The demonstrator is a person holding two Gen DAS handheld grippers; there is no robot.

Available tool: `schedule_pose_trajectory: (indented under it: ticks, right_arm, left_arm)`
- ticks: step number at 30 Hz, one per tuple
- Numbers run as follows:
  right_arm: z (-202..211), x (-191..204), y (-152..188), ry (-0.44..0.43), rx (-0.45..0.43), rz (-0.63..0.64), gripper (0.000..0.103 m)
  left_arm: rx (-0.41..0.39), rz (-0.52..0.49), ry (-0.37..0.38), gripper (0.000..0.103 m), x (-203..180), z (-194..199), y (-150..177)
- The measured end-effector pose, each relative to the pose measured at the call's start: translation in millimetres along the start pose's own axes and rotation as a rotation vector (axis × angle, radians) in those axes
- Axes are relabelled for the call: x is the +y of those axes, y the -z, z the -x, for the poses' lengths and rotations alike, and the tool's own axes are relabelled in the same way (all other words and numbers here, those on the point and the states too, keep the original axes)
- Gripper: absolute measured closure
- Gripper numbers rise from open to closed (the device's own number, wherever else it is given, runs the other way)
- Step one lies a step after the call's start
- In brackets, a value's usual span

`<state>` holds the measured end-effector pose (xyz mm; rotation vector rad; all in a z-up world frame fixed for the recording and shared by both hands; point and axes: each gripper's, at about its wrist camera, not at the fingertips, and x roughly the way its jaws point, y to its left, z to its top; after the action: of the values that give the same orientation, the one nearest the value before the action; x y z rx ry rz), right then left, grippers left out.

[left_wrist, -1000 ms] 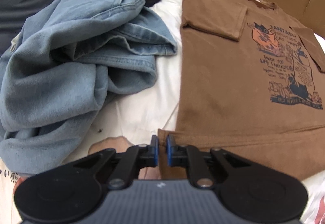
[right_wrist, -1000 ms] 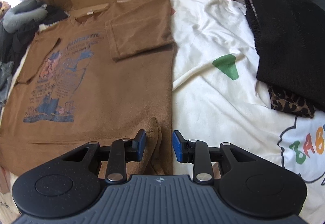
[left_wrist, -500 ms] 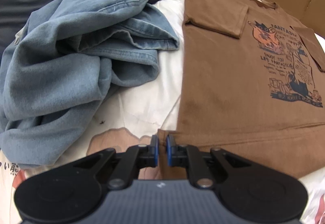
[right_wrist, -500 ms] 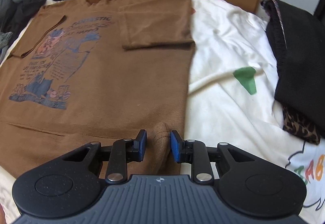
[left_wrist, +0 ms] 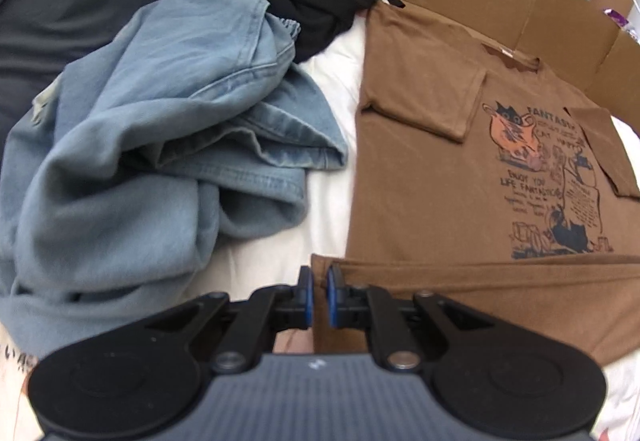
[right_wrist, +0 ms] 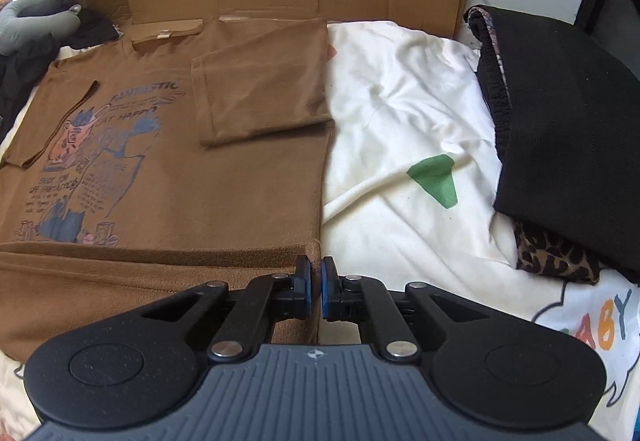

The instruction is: Fold clothes

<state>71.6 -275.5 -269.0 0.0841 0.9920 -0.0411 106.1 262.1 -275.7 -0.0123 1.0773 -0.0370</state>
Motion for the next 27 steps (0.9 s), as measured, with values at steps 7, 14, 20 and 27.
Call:
schedule_pose_trajectory:
  ticks: [7,14,20,27]
  right_arm:
    - [-10,-9,-6,-0.02,-0.007,-0.071,0.084]
    - [-5,-23,1,-0.044,-0.003,-0.02,0.077]
    - [-10,-21,8,-0.049,0.017,0.038,0.077]
    - [-12,-3,7,-0.067,0.014,0.092,0.077]
  left_arm:
    - [0.008,-0.008,-0.023,0.095,-1,-27,-13]
    - [0.003,-0.034,-0.027,0.095,-2,-33,-17]
    - [0.012,-0.04,-0.028,0.095,-1,-35,-14]
    - [0.017,-0.038,-0.027,0.095,0,-35,-12]
